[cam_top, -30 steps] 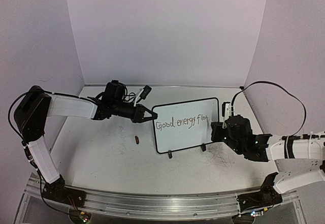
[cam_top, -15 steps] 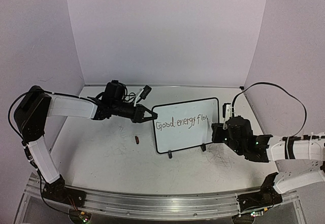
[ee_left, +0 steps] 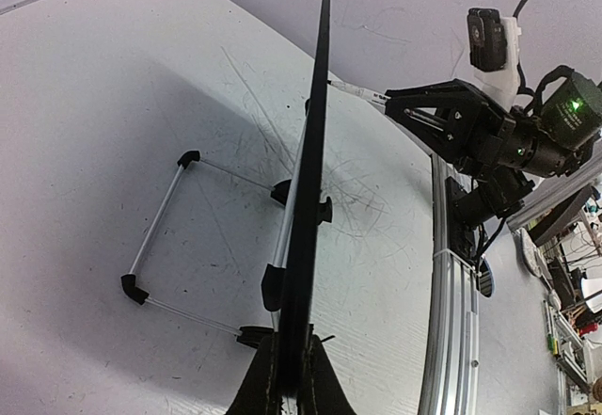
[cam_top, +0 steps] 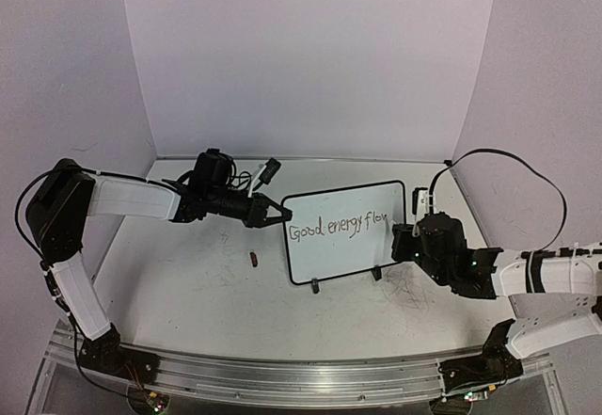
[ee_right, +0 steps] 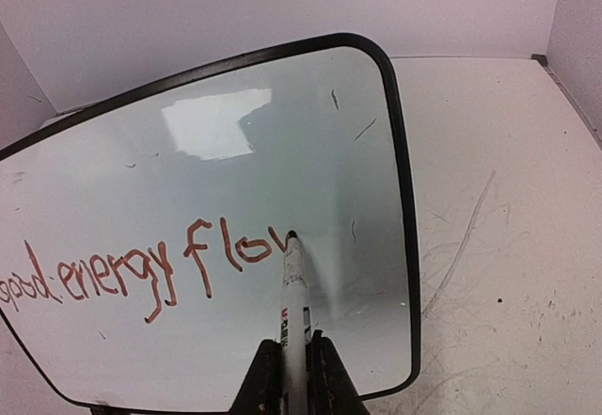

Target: Write a sentence on the whiteboard

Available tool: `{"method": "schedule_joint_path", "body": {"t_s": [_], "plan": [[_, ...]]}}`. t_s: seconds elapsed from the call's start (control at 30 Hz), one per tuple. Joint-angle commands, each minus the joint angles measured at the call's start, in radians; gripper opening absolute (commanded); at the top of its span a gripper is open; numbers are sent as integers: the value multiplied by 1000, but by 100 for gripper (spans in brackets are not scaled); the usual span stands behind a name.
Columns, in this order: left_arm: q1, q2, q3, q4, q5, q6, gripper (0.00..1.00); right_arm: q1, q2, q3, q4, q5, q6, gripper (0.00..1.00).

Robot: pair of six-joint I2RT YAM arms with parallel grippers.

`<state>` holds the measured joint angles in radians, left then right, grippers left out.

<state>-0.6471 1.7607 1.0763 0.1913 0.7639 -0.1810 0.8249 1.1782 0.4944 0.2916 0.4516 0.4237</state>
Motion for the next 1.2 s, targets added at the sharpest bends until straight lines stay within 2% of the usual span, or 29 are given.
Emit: {"method": "schedule_joint_path", "body": {"t_s": [0.0,0.57,1.17], "plan": [[-11,-18,-9,-45,-51,37,0,-5,1,40,26,38,-12,0],[-11,-23,-10,-46,-52,36,0,-5,-11,-41,-11,-14,70,0],[-11,-24,-10,-47,-53,37,0,-9,26,37,15,47,12,0]]}}
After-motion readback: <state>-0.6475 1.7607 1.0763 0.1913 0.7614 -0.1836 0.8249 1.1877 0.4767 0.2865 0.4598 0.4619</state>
